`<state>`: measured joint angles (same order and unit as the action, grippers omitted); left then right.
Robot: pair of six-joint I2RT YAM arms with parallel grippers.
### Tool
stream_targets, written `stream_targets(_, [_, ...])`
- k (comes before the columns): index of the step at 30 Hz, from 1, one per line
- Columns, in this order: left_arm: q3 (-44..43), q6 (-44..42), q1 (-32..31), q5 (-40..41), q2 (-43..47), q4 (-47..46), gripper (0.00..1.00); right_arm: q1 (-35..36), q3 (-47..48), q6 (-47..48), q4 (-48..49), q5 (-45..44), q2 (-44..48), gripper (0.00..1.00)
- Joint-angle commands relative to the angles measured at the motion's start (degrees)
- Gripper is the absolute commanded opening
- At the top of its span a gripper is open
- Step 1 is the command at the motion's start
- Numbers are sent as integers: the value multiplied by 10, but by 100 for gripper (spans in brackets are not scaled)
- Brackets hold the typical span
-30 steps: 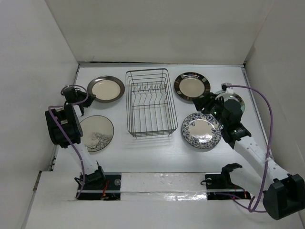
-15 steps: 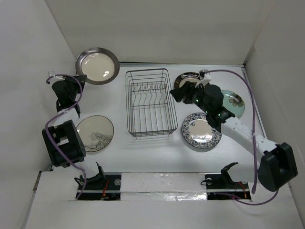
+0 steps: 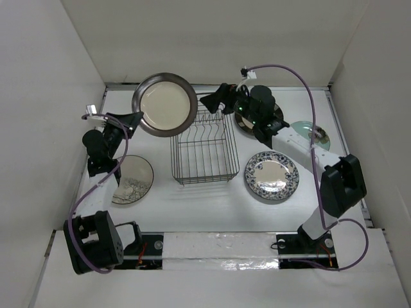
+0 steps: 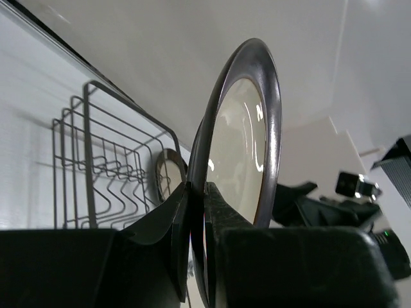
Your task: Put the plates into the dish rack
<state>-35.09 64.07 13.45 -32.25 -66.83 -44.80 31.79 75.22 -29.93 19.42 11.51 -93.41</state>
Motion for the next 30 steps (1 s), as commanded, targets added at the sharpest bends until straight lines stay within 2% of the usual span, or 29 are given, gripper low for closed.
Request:
stream_targets(1, [2, 35, -16, -44, 55, -112, 0, 6, 43, 19, 1, 48, -14, 99])
stream_targets(4, [4, -12, -54, -46, 79, -65, 0, 6, 49, 19, 8, 83, -27, 99])
stream_targets(9, [13, -1, -65, -89, 84, -83, 0, 11, 66, 29, 4, 110, -54, 97])
stream_targets(12, [23, 1, -84, -102, 91, -89, 0, 16, 70, 24, 15, 130, -76, 85])
stream_targets(13, [23, -3, -84, -105, 93, -78, 0, 16, 69, 20, 22, 154, -81, 73])
stream_targets(14, [22, -14, -84, -111, 93, -72, 0, 16, 66, 15, 28, 167, -84, 67])
stream_targets(15, [16, -39, -84, -118, 107, -35, 0, 16, 55, 14, 51, 198, -85, 37])
stream_targets(16, [16, -40, -84, -118, 107, -35, 0, 16, 55, 14, 51, 199, -85, 36])
stream_targets(17, [12, -52, -90, -118, 111, -3, 0, 21, 50, 14, 53, 200, -79, 15])
stream_targets(19, [-1, -88, -95, -102, 127, 32, 4, 21, 30, 13, 63, 188, -67, 0])
stream_targets(20, [-2, -97, -95, -98, 131, 55, 11, 21, 27, 13, 63, 180, -59, 0])
stream_targets(21, [-10, -107, -95, -95, 134, 69, 26, 21, 24, 9, 62, 170, -45, 0])
stream_targets(24, [-26, -153, -106, -79, 144, 122, 39, 21, 14, 6, 60, 136, -17, 0])
stream_targets(30, [-24, -171, -106, -56, 134, 141, 48, -6, 27, -17, 40, 90, 11, 0])
